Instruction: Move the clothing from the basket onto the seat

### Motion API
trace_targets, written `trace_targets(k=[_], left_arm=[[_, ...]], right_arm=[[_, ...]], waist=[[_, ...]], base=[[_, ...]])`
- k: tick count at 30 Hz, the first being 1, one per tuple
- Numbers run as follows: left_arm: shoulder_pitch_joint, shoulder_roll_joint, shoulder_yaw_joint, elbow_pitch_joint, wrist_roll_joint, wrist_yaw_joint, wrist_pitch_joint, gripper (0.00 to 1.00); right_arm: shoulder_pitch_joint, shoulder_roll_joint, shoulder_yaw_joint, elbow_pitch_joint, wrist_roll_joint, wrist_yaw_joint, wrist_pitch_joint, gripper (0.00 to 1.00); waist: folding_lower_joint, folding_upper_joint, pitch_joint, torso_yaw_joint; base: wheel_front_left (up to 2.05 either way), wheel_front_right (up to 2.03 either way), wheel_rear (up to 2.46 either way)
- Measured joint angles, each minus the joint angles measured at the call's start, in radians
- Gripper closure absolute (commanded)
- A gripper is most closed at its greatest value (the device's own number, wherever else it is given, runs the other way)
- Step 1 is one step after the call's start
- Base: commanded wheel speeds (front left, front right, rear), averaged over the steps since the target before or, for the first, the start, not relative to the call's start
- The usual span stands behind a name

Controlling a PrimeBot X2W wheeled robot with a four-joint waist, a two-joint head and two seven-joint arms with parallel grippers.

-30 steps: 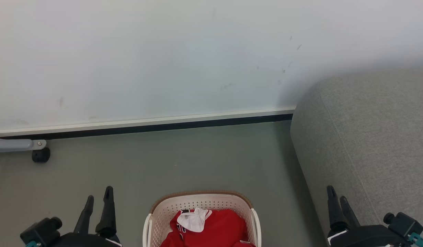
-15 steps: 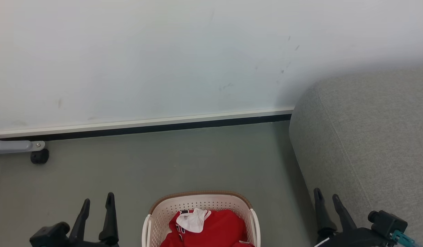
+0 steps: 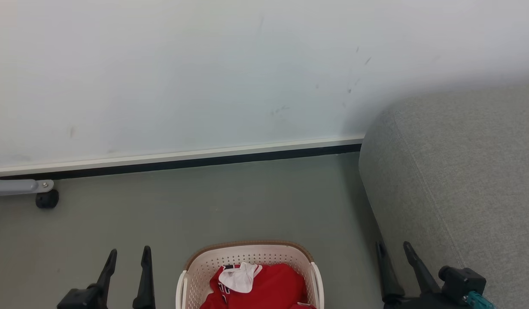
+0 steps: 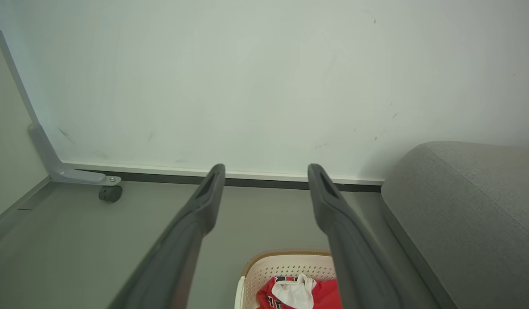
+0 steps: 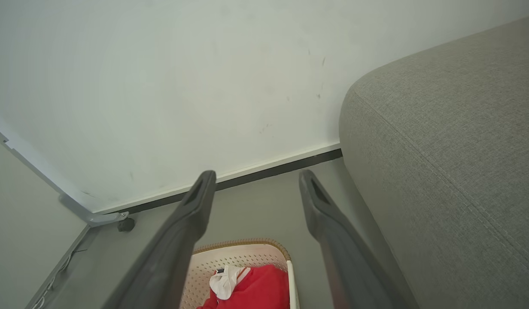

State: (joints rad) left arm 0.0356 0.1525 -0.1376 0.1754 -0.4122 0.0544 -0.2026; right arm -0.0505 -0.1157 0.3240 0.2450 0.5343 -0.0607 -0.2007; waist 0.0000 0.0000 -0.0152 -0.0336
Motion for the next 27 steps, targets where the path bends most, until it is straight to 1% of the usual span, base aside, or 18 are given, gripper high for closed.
trace_targets(k=[4, 6, 13, 15, 24, 25, 27], left_arm=[[0.017, 0.000, -0.002, -0.001, 0.042, 0.008, -0.013, 0.00], [0.017, 0.000, -0.003, -0.001, 0.064, 0.008, -0.020, 0.00], [0.020, 0.002, -0.008, -0.001, 0.145, 0.016, -0.048, 0.00], [0.022, 0.002, -0.008, -0.001, 0.161, 0.016, -0.050, 0.00], [0.034, 0.001, -0.004, 0.005, 0.161, 0.014, -0.050, 0.00], [0.034, 0.001, -0.004, 0.006, 0.161, 0.007, -0.050, 0.00], [0.034, 0.000, -0.003, 0.007, 0.161, 0.007, -0.050, 0.00]], right_arm=[[0.000, -0.004, 0.020, 0.000, -0.053, -0.003, -0.014, 0.00], [0.000, -0.008, 0.029, 0.000, -0.081, -0.010, -0.022, 0.00], [0.000, -0.016, 0.060, -0.006, -0.171, -0.020, -0.049, 0.00], [0.000, -0.016, 0.063, -0.007, -0.176, -0.020, -0.049, 0.00], [0.000, -0.016, 0.061, -0.006, -0.176, -0.020, -0.049, 0.00], [0.000, -0.016, 0.060, -0.006, -0.176, -0.020, -0.049, 0.00], [0.000, -0.016, 0.058, -0.006, -0.176, -0.020, -0.049, 0.00]], waist=[[0.0000, 0.0000, -0.002, -0.002], [0.0000, 0.0000, -0.002, -0.003], [0.0000, 0.0000, -0.004, -0.008], [0.0000, 0.0000, -0.004, -0.008], [0.0000, 0.0000, -0.003, -0.008], [0.0000, 0.0000, -0.002, -0.008], [0.0000, 0.0000, -0.002, -0.008]], base=[[0.00, 0.00, 0.00], [0.00, 0.00, 0.00], [0.00, 0.00, 0.00], [0.00, 0.00, 0.00], [0.00, 0.00, 0.00], [0.00, 0.00, 0.00], [0.00, 0.00, 0.00]])
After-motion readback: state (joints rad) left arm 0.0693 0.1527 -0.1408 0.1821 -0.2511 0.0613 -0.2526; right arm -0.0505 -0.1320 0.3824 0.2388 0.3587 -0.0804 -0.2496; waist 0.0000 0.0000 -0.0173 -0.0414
